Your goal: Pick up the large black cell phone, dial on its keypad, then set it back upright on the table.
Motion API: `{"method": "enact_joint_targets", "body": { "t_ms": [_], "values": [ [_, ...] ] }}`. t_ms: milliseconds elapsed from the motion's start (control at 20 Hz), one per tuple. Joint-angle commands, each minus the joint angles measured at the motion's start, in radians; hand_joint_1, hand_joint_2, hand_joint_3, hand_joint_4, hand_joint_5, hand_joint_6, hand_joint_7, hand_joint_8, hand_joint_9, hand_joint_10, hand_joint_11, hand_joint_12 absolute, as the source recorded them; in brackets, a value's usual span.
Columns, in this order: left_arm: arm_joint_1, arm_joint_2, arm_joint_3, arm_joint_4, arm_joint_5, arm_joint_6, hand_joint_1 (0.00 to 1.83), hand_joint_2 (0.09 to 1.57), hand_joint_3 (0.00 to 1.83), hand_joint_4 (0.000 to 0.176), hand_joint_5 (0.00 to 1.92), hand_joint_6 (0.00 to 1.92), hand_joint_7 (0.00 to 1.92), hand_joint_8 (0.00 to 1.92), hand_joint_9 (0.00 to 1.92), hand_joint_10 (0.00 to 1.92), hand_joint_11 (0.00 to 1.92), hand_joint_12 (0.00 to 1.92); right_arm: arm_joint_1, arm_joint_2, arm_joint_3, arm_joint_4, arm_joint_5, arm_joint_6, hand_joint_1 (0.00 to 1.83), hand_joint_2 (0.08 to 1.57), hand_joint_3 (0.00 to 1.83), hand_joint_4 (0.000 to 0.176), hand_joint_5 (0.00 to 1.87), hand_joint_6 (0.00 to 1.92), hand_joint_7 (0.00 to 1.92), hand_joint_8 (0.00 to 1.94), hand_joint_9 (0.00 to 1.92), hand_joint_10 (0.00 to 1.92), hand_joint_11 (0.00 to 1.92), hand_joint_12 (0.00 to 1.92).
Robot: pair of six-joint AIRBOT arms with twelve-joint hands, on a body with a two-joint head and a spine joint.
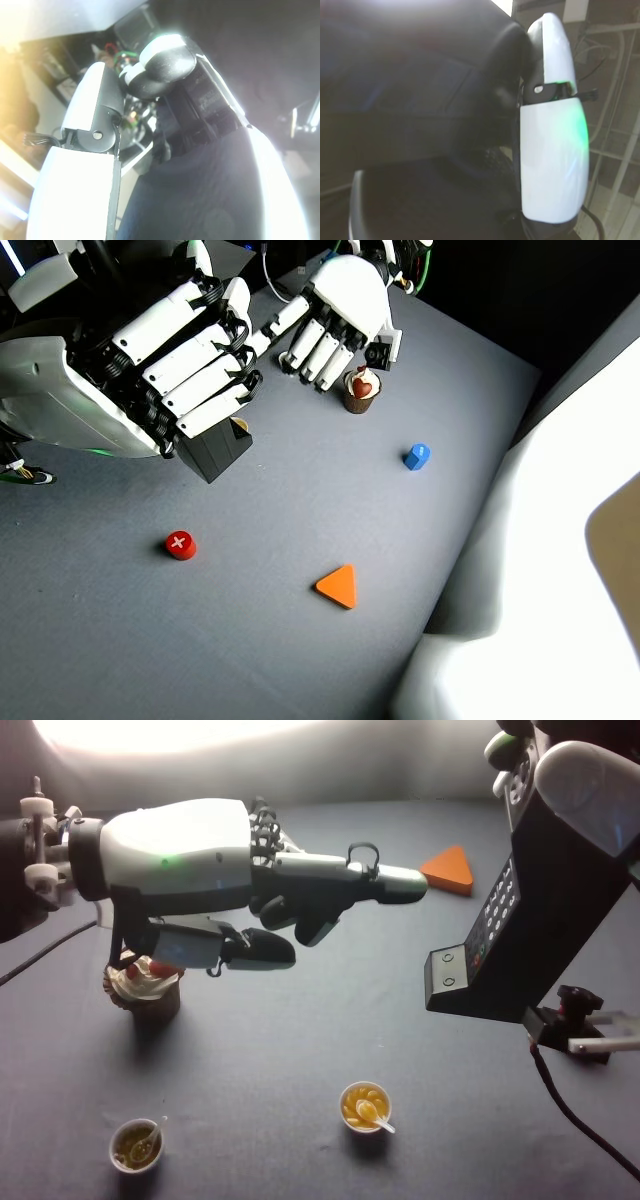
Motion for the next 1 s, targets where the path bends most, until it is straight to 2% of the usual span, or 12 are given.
{"method": "enact_joint_targets", "body": {
  "t_ms": [0, 50, 300, 350, 450, 600, 650, 800, 950],
  "values": [
    [-0.019, -0.006, 0.003, -0.091, -0.068, 0.008, 1.31, 1.28, 0.02, 0.124, 0.08, 0.00, 0.64, 1.60, 0.86, 1.92, 0.96, 1.92, 0.012, 0.008, -0.001, -0.037, 0.133, 0.018, 1.48, 1.12, 0.00, 0.000, 0.92, 0.95, 0.91, 0.94, 0.89, 1.19, 0.80, 1.64],
    [-0.019, -0.010, 0.007, -0.098, -0.065, 0.012, 1.30, 1.28, 0.02, 0.107, 0.07, 0.00, 0.64, 1.61, 0.89, 1.92, 0.99, 1.92, 0.012, 0.008, -0.001, -0.037, 0.133, 0.018, 1.49, 1.12, 0.00, 0.000, 0.93, 0.94, 0.92, 0.94, 0.89, 1.20, 0.78, 1.66],
    [-0.022, -0.028, 0.010, -0.100, -0.068, 0.016, 1.30, 1.28, 0.03, 0.116, 0.06, 0.00, 0.64, 1.61, 0.89, 1.92, 1.00, 1.92, 0.013, 0.007, -0.003, -0.037, 0.133, 0.017, 1.49, 1.12, 0.00, 0.000, 0.93, 0.92, 0.94, 0.92, 0.91, 1.18, 0.78, 1.66],
    [-0.025, -0.031, 0.007, -0.100, -0.066, 0.017, 1.30, 1.28, 0.03, 0.107, 0.06, 0.00, 0.63, 1.63, 0.91, 1.92, 1.00, 1.92, 0.013, 0.007, -0.003, -0.037, 0.133, 0.017, 1.48, 1.13, 0.00, 0.000, 0.92, 0.95, 0.92, 0.94, 0.89, 1.19, 0.76, 1.68],
    [-0.035, -0.034, -0.002, -0.100, -0.058, 0.018, 1.30, 1.28, 0.03, 0.106, 0.06, 0.00, 0.63, 1.63, 0.91, 1.92, 1.01, 1.92, 0.013, 0.007, -0.003, -0.037, 0.133, 0.016, 1.48, 1.13, 0.00, 0.000, 0.92, 0.96, 0.92, 0.94, 0.88, 1.20, 0.75, 1.68],
    [-0.046, -0.041, -0.028, -0.100, -0.053, 0.018, 1.30, 1.28, 0.03, 0.110, 0.07, 0.00, 0.63, 1.62, 0.92, 1.92, 1.02, 1.92, 0.013, 0.006, -0.005, -0.037, 0.133, 0.015, 1.48, 1.13, 0.00, 0.000, 0.91, 0.99, 0.93, 0.91, 0.90, 1.18, 0.76, 1.67],
    [-0.047, -0.042, -0.036, -0.100, -0.050, 0.018, 1.30, 1.27, 0.03, 0.104, 0.07, 0.00, 0.64, 1.61, 0.92, 1.92, 1.03, 1.92, 0.013, 0.005, -0.005, -0.037, 0.133, 0.015, 1.49, 1.11, 0.00, 0.000, 0.95, 0.90, 0.97, 0.85, 0.94, 1.14, 0.79, 1.64],
    [-0.055, -0.048, -0.062, -0.100, -0.045, 0.020, 1.31, 1.27, 0.04, 0.108, 0.07, 0.00, 0.64, 1.61, 0.91, 1.92, 1.01, 1.92, 0.013, 0.005, -0.005, -0.037, 0.133, 0.014, 1.49, 1.12, 0.00, 0.000, 0.93, 0.95, 0.93, 0.92, 0.91, 1.18, 0.77, 1.67],
    [-0.060, -0.050, -0.096, -0.099, -0.041, 0.023, 1.30, 1.27, 0.04, 0.111, 0.07, 0.00, 0.64, 1.61, 0.91, 1.92, 1.00, 1.92, 0.013, 0.005, -0.006, -0.037, 0.133, 0.013, 1.49, 1.12, 0.00, 0.000, 0.93, 0.96, 0.94, 0.90, 0.91, 1.16, 0.75, 1.67]
  ]
}}
